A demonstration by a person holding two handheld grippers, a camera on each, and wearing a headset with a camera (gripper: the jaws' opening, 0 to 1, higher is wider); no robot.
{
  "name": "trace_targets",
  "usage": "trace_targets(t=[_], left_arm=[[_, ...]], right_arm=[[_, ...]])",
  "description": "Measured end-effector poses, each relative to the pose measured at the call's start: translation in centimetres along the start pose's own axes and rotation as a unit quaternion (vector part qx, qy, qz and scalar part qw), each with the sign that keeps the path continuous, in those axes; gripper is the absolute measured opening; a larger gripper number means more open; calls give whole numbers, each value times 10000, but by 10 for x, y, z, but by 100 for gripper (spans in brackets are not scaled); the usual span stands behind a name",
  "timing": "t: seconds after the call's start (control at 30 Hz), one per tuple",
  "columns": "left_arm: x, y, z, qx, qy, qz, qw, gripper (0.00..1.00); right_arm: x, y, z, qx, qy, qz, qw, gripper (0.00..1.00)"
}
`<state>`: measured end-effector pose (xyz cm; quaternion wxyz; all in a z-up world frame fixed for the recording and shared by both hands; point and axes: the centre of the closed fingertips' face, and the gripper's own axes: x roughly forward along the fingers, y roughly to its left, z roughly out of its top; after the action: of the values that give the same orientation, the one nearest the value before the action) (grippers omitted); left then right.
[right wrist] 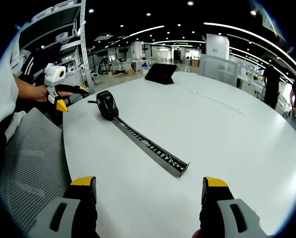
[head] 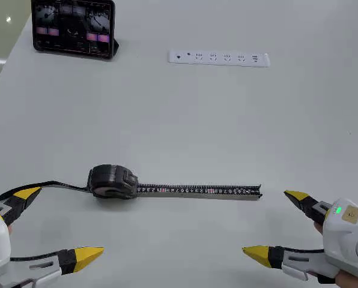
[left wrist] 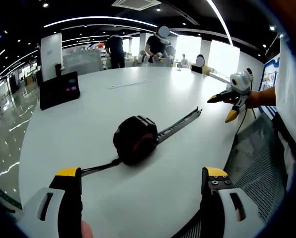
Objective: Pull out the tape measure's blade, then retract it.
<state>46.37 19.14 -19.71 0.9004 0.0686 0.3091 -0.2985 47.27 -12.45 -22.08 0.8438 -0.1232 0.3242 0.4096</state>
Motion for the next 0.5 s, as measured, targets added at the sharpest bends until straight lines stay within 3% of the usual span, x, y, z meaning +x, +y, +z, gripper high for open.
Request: trace_targets(t=[0.5], left_arm=[[-3, 0, 3, 77, 16, -46, 10000, 99]], right_arm=[[-3, -3, 0, 9, -4, -34, 10000, 86]])
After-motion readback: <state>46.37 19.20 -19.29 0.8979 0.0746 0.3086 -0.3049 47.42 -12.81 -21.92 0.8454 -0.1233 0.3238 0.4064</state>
